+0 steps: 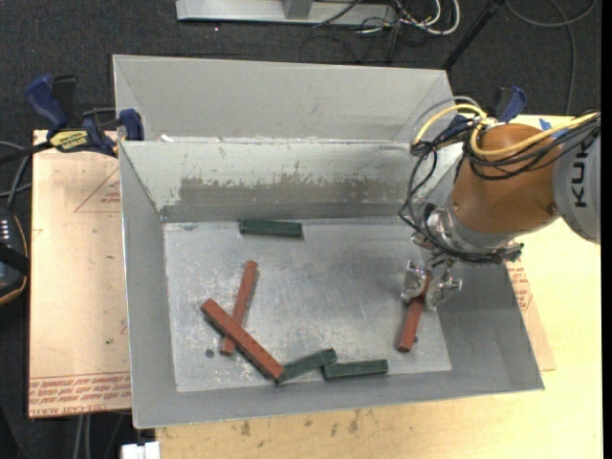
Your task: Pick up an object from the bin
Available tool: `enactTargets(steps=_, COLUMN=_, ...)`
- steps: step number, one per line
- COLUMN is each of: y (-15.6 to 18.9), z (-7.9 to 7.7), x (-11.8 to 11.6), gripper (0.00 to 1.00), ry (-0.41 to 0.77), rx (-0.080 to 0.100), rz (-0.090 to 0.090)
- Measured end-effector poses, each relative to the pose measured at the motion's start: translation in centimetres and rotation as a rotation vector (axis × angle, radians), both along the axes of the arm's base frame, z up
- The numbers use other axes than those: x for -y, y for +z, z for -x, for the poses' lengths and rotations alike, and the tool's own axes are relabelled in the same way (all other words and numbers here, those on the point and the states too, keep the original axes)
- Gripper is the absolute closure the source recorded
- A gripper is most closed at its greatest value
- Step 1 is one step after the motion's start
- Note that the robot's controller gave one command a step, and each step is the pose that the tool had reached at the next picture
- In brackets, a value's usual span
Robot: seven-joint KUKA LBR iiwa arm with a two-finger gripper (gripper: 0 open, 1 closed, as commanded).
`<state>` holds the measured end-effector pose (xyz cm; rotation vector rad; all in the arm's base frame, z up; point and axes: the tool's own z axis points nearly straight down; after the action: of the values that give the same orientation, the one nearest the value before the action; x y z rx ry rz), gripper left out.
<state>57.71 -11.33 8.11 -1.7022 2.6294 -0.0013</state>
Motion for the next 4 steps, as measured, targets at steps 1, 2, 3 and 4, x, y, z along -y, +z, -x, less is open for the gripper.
enactTargets(steps=1, y=0.5, z=0.2, x=0.0, gripper=1.0, ry=-0.002, rx=-0.009, rz=0.0)
enactTargets(steps=2, y=2.7, z=0.4, x=-0.1, gripper=1.0, ry=-0.003, rx=-0.015, rz=-0.001)
enactTargets(steps=3, y=4.6, z=0.1, x=0.0, gripper=1.0, ry=-0.004, rx=-0.006, rz=0.002)
enactTargets(steps=4, y=5.7, z=0.0, x=0.0, gripper=1.0, ry=-0.004, rx=-0.002, rz=0.003)
